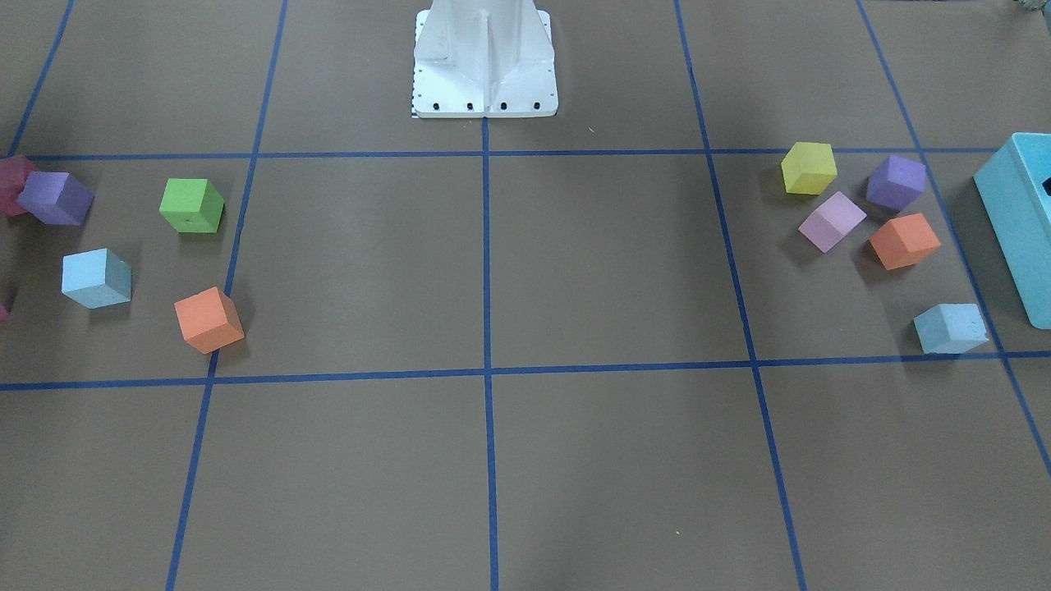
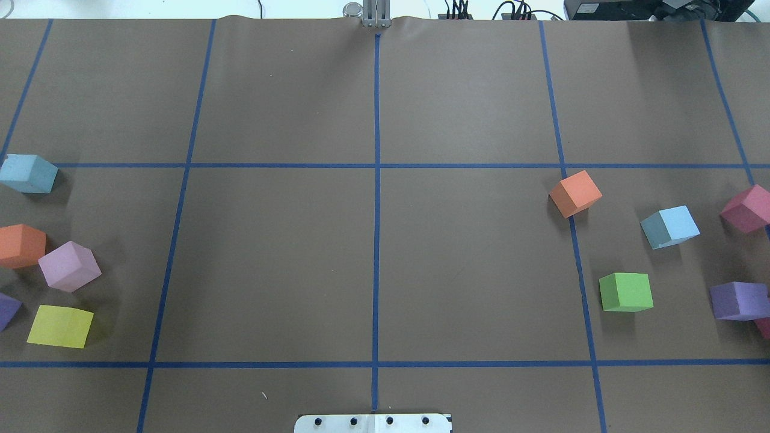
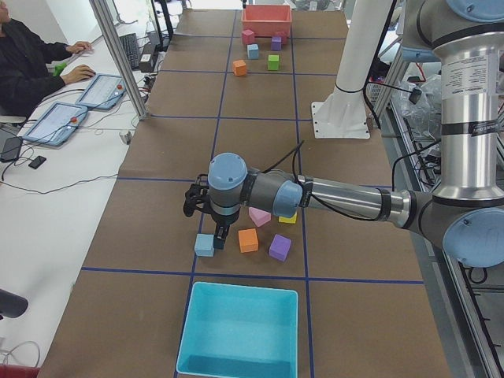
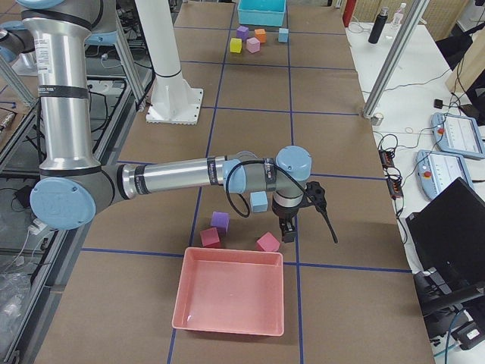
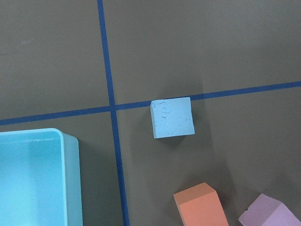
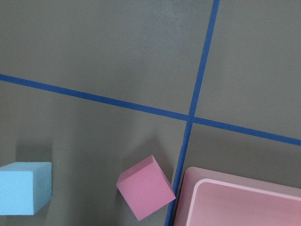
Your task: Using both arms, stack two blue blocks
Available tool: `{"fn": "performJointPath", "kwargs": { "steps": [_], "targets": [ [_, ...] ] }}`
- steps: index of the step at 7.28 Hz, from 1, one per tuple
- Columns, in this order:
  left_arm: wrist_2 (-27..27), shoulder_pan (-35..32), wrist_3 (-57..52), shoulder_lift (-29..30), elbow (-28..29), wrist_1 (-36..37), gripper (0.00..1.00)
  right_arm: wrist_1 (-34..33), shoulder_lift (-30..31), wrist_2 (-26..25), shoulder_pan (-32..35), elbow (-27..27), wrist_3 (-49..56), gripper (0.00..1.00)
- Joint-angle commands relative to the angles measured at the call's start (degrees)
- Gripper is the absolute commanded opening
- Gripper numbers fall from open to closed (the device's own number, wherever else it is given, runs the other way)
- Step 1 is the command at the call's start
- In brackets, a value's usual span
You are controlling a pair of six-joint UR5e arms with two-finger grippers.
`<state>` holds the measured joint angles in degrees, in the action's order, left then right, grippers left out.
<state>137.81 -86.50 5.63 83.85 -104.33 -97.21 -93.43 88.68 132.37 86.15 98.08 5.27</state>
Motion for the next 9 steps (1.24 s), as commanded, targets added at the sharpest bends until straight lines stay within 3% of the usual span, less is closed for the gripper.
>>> {"fn": "performJointPath", "kwargs": {
  "steps": [1,4,7,9],
  "targets": [
    [0.00,0.02,0.00,0.00,-0.09,0.00,0.98,0.01,0.09,-0.18,0.07,-0.08,0.00,1.00],
    [0.00,0.02,-0.09,0.00,-0.09,-0.09,0.98,0.53,-1.66,0.08,-0.72,-1.12,-0.61,1.00],
    [0.00,0.02,0.00,0.09,-0.09,0.00,0.98,0.62,-3.87,1.75,-7.99,-0.70,-9.56,1.00],
    [0.00,0.02,0.00,0.09,-0.09,0.00,0.98,4.73,-3.61,4.02,-11.26,-2.35,-10.28,0.99]
  ]
}}
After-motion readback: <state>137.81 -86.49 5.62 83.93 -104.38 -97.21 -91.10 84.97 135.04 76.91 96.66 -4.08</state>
